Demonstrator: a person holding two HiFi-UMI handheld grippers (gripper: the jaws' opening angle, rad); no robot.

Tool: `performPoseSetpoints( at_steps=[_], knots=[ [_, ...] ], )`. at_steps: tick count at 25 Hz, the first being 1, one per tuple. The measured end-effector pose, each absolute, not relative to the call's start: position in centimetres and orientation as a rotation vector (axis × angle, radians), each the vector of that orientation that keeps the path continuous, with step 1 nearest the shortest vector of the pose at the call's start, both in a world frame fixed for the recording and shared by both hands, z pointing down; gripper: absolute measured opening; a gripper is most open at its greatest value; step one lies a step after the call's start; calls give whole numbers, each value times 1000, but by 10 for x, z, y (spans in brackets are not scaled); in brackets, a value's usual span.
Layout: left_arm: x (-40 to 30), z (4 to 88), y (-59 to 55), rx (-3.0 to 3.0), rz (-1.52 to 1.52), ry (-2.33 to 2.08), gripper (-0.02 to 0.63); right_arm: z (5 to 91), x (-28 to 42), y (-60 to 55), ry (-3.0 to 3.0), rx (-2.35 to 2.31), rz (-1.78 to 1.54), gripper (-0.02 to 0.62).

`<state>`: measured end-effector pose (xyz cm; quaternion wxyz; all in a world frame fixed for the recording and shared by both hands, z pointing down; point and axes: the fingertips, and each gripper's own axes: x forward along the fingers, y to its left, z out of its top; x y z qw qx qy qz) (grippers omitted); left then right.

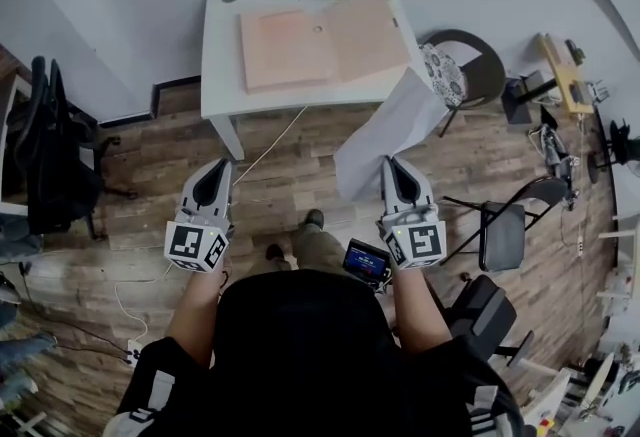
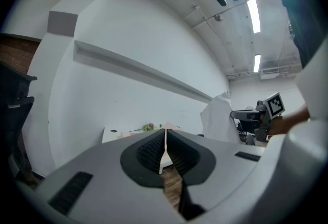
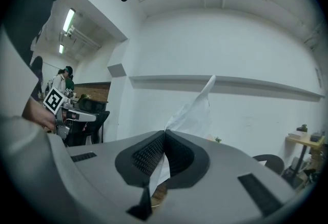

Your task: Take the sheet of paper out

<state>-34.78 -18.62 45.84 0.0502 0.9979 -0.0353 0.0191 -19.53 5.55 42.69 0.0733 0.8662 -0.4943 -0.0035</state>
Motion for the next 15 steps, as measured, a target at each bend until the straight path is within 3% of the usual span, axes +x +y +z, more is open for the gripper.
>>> performPoseSetpoints(
  at_steps=[15],
  knots=[
    [-358,437,-137,3053,18,-156,3,418,-211,67,-1693,2457,-70,12]
  ],
)
